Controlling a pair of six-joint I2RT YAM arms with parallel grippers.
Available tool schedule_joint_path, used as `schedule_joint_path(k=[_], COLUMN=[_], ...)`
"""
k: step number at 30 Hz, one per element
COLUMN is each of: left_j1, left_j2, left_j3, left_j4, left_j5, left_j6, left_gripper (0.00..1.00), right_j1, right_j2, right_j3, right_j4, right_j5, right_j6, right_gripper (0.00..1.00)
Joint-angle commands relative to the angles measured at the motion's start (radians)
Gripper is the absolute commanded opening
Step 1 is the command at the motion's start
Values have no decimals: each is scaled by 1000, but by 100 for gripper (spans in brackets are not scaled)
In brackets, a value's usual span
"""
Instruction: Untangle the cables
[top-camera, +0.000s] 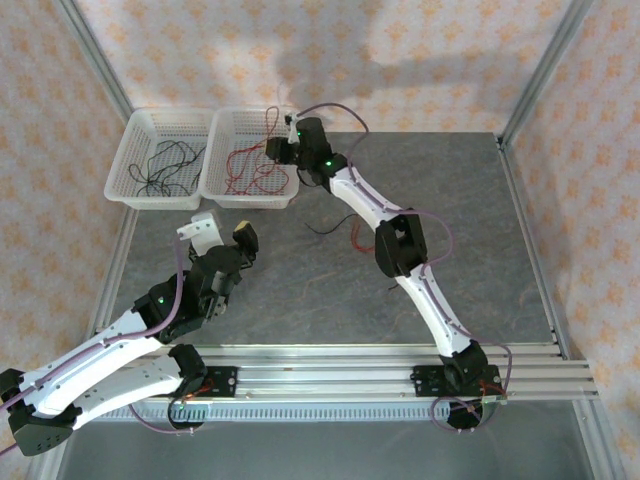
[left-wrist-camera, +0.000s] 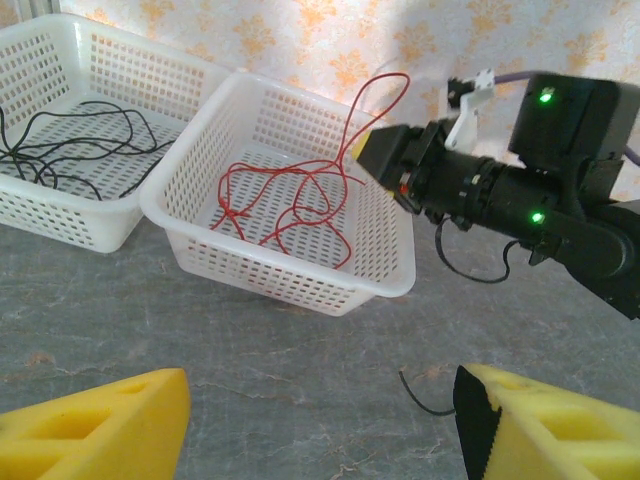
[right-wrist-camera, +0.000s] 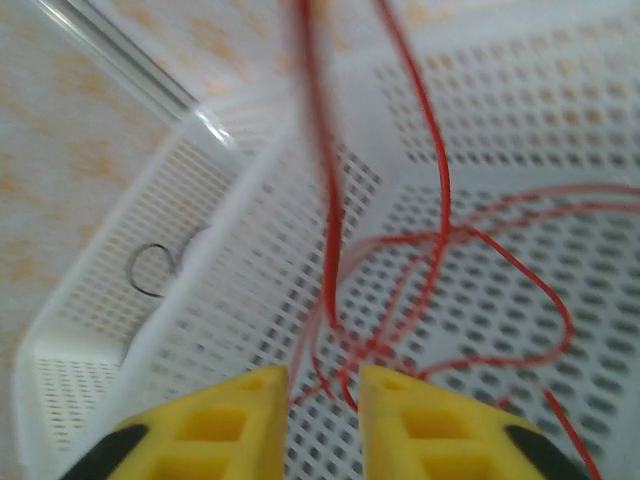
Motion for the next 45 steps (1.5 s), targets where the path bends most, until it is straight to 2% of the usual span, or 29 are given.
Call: schedule_joint_path(k=[1, 7, 12, 18, 22, 25, 29, 32, 36, 45], left_j1=[-1, -1, -2, -1, -2, -1, 28, 62, 83, 119], left_j2=[14, 45, 73, 132, 207, 303, 496, 638, 786, 1025], left_j3=[45, 67, 89, 129, 164, 208, 297, 346, 384, 479], left_j4=[-13, 2, 4, -15, -29, -51, -133, -154, -104, 73], left_j5=[14, 26, 39, 57, 100, 140, 215, 290, 369, 431], left_j6=[4, 14, 17, 18, 18, 9, -31, -60, -88, -75], left_gripper=[71, 71, 71, 71, 70, 70, 69, 67, 65, 63], right_j1=[23, 67, 83, 94, 94, 93, 85, 66, 32, -31], right_j2=[-24, -128, -196, -303, -380, -470, -628, -766, -946, -1244], right_j3=[4, 2, -7, -62, -118, -233, -469, -681, -927, -1330], right_j4=[-154, -278, -363, -399, -453, -472, -436, -361, -281, -196], right_j5=[127, 310, 388, 406, 512, 612, 696, 693, 674, 646], right_j6=[-75, -191, -229, -226, -208, -202, -191, -176, -151, -93], right_gripper=[34, 45, 53, 55, 54, 54, 54, 54, 53, 52])
